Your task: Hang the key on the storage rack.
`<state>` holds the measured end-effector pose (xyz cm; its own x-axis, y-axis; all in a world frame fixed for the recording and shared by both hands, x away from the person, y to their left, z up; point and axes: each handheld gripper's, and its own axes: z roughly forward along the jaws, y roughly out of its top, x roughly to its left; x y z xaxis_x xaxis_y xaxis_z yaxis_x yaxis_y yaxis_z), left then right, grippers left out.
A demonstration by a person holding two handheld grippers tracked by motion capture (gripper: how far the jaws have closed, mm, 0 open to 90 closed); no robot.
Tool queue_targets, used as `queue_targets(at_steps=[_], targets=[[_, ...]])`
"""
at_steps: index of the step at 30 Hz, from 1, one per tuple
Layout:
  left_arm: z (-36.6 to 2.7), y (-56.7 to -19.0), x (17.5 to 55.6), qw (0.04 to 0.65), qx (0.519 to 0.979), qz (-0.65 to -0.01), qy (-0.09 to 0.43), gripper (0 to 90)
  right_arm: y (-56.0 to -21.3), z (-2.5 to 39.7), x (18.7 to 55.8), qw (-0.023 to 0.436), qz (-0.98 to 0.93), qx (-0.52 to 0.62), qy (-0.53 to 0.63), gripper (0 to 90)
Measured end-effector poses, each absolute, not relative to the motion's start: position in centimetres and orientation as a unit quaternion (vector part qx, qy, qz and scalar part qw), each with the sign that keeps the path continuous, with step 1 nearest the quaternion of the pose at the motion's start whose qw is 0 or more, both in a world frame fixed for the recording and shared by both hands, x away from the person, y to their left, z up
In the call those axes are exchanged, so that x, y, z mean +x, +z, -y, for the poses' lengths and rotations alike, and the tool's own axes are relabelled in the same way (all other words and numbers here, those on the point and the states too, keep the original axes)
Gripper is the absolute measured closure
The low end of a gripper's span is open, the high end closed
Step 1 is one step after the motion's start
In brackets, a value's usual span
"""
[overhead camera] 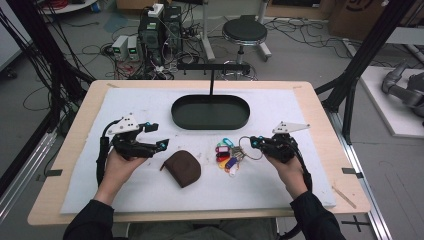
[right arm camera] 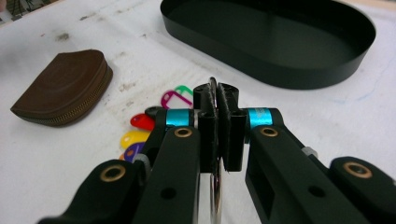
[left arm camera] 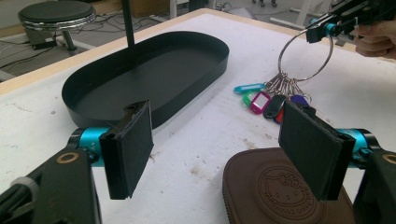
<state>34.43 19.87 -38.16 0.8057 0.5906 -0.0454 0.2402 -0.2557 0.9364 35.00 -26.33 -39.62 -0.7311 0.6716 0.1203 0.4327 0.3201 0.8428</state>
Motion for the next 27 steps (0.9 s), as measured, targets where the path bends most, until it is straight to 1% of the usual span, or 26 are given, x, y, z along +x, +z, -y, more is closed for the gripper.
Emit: queue_targets(at_steps=[11,16,27], targets=[[-20.9,-37.6,34.3,0.559,0.768,-0.269,0.157,26.0,-37.1,26.9,35.8,0.133,-0.805,0.323,0.480,87.9],[-21.4,-37.5,34.1,0.566,0.763,-0.270,0.155,25.9,-35.8,27.3,36.5,0.129,-0.807,0.311,0.484,87.9],[-21.5,-37.8,33.8,0.572,0.763,-0.262,0.149,26.0,-32.0,27.2,38.0,0.136,-0.813,0.279,0.494,87.9]])
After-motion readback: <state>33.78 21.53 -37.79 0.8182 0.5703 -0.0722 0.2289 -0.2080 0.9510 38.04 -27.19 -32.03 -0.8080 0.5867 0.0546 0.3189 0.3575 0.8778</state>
